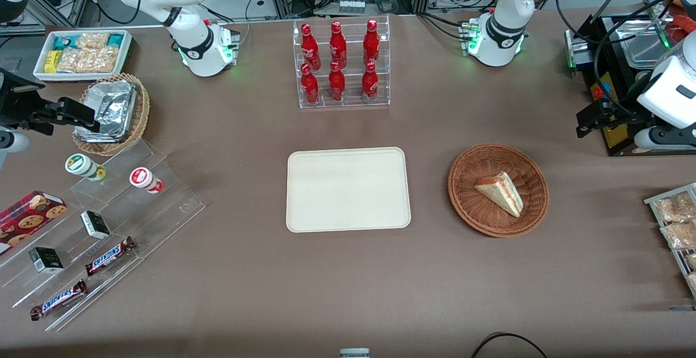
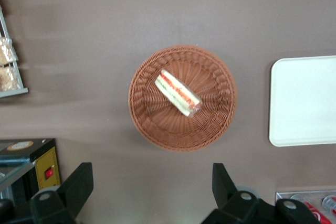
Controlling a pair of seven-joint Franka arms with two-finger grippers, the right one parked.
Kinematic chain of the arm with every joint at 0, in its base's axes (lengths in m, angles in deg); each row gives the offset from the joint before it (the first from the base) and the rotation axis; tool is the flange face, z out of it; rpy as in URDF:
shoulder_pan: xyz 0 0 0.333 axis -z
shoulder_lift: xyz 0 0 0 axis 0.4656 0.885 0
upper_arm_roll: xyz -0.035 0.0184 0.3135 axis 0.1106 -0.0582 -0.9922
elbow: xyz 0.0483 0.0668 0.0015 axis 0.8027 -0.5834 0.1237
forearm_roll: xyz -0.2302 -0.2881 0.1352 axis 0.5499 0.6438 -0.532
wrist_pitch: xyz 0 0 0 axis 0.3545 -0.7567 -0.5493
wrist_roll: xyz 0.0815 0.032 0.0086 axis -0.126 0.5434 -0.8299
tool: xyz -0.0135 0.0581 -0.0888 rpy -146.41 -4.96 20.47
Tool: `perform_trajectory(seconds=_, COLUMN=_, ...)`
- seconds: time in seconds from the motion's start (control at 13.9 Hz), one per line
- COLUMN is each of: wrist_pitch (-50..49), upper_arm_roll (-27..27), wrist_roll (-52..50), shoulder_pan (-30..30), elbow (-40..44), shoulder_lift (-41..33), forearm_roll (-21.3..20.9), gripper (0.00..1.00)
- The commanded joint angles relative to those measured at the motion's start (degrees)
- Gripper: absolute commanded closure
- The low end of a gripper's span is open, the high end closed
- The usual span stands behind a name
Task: Place sandwich from basket to tray
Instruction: 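Lower the left gripper into the wicker basket and grasp the sandwich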
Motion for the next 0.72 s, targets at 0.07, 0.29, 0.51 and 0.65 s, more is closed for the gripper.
perform_trajectory(seconds=0.07, wrist_pitch=-0.4, upper_arm_roll=-0.8, wrist_roll=-0.6, shoulder_pan=0.9, elbow=-1.5, shoulder_lift=-0.3, forearm_roll=-1.6, gripper=0.00)
perform_trajectory(seconds=0.29, wrist_pitch=4.0, upper_arm_roll=-0.4, wrist_roll=-2.8, shoulder_pan=1.0, elbow=-6.7, shoulder_lift=0.7, forearm_roll=-1.7, gripper=0.00)
perform_trajectory(seconds=0.51, wrist_pitch=17.4, upper_arm_roll=1.0, wrist_roll=-11.7, shoulder_pan=1.4, elbow=-19.9, shoulder_lift=-1.5, forearm_roll=-1.7, gripper=0.00)
perform_trajectory(seconds=0.65, wrist_pitch=30.2, upper_arm_roll=2.1, wrist_roll=-21.8, shoulder_pan=1.4, elbow=-29.2, shoulder_lift=-1.5, forearm_roll=-1.7, gripper=0.00)
